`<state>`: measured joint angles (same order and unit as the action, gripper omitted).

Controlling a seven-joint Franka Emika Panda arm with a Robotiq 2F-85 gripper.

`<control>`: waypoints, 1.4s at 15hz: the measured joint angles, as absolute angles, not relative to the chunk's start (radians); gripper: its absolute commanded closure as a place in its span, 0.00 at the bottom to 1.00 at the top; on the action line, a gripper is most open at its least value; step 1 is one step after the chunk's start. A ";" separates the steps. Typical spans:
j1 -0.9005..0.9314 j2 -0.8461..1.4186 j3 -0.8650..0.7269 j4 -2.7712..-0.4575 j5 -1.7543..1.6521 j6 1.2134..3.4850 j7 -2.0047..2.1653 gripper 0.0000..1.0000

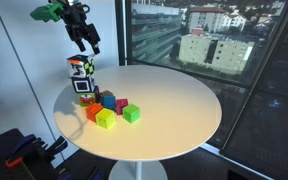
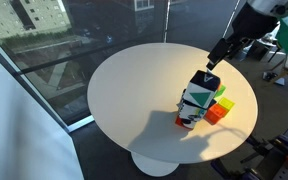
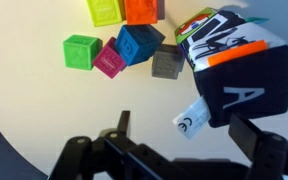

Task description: Pick up the soft block with the letter a on it and put it on the soft block with the letter D on it

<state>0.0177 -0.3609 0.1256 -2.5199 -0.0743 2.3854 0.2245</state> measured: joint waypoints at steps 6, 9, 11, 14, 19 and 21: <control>0.012 -0.361 0.085 -2.442 -0.069 2.194 0.224 0.00; 0.012 -0.361 0.065 -2.410 -0.069 2.092 0.200 0.00; 0.012 -0.361 0.050 -2.386 -0.069 2.015 0.170 0.00; 0.012 -0.363 0.028 -2.350 -0.069 1.911 0.119 0.00; 0.012 -0.378 -0.001 -2.298 -0.068 1.816 0.055 0.00; 0.012 -0.394 -0.010 -2.292 -0.058 1.814 0.041 0.00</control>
<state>0.0115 -0.3945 -0.0104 -2.2916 -0.0580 1.8145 0.0406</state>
